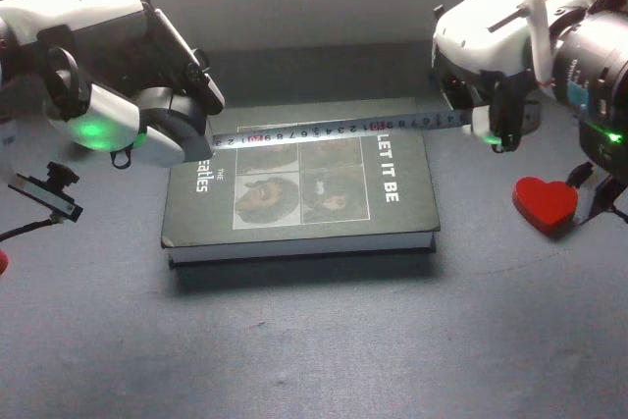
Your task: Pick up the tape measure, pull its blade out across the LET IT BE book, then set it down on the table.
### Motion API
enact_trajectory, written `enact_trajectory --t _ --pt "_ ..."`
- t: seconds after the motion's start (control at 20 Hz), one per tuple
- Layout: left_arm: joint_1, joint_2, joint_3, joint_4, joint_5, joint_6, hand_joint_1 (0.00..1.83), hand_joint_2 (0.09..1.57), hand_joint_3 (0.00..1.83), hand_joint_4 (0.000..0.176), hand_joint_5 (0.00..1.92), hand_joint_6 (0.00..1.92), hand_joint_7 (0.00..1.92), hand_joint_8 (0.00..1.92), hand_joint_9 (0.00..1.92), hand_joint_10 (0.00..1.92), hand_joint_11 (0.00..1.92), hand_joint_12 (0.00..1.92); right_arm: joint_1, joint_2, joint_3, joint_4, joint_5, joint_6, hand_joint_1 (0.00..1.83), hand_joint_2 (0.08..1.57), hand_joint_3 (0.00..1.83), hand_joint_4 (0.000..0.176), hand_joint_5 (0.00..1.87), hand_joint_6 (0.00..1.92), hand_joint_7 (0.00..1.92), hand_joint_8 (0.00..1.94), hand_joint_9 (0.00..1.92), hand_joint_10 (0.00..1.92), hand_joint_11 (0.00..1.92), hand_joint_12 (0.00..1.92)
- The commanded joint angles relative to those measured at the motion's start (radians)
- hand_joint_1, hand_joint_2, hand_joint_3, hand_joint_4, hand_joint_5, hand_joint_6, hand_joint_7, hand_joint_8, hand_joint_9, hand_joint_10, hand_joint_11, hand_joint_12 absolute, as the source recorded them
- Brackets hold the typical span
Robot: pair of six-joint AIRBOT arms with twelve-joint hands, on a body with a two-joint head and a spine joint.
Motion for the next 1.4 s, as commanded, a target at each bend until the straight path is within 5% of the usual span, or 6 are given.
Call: enact_trajectory --t 0.0,1.0,1.05,1.15,1.3,1.35 --pt "-0.011 0.011 0.005 0.006 -0.098 0.006 1.40 1.04 0.00 0.000 1.33 0.02 1.11 0.79 1.07 1.11 1.17 0.86 0.002 0.022 0.010 -0.095 -0.041 -0.020 1.18 1.18 0.00 0.031 0.84 1.19 0.89 1.14 0.91 0.61 0.65 1.29" --pt "-0.008 0.013 -0.004 0.005 -0.100 0.008 1.40 1.04 0.00 0.000 1.33 0.03 1.10 0.80 1.06 1.11 1.17 0.86 -0.004 0.094 0.046 -0.133 0.024 -0.039 1.18 1.18 0.00 0.029 0.84 1.19 0.89 1.16 0.90 0.65 0.65 1.29" --pt "-0.007 0.012 -0.004 0.005 -0.100 0.008 1.40 1.04 0.00 0.000 1.33 0.03 1.10 0.80 1.06 1.11 1.17 0.86 -0.003 0.094 0.046 -0.133 0.024 -0.039 1.32 1.17 0.00 0.000 0.84 1.16 0.92 1.09 0.81 1.20 0.65 1.30" --pt "-0.006 0.013 -0.003 0.005 -0.100 0.008 1.40 1.04 0.00 0.000 1.33 0.03 1.10 0.80 1.06 1.11 1.18 0.86 -0.003 0.094 0.056 -0.134 0.024 -0.040 1.35 1.17 0.00 0.000 0.84 1.17 0.91 1.08 0.78 1.35 0.65 1.30" --pt "-0.006 0.013 -0.003 0.005 -0.100 0.008 1.40 1.04 0.00 0.000 1.35 0.03 1.08 0.83 1.06 1.12 1.18 0.86 -0.001 0.094 0.067 -0.134 0.026 -0.041 1.21 1.18 0.00 0.000 0.84 1.18 0.90 1.14 0.79 0.99 0.65 1.30" --pt "-0.006 0.014 -0.004 0.005 -0.100 0.008 1.40 1.04 0.00 0.000 1.34 0.03 1.09 0.82 1.06 1.12 1.18 0.86 -0.001 0.094 0.070 -0.134 0.026 -0.041 1.18 1.18 0.00 0.029 0.84 1.19 0.89 1.15 0.86 0.73 0.65 1.28"
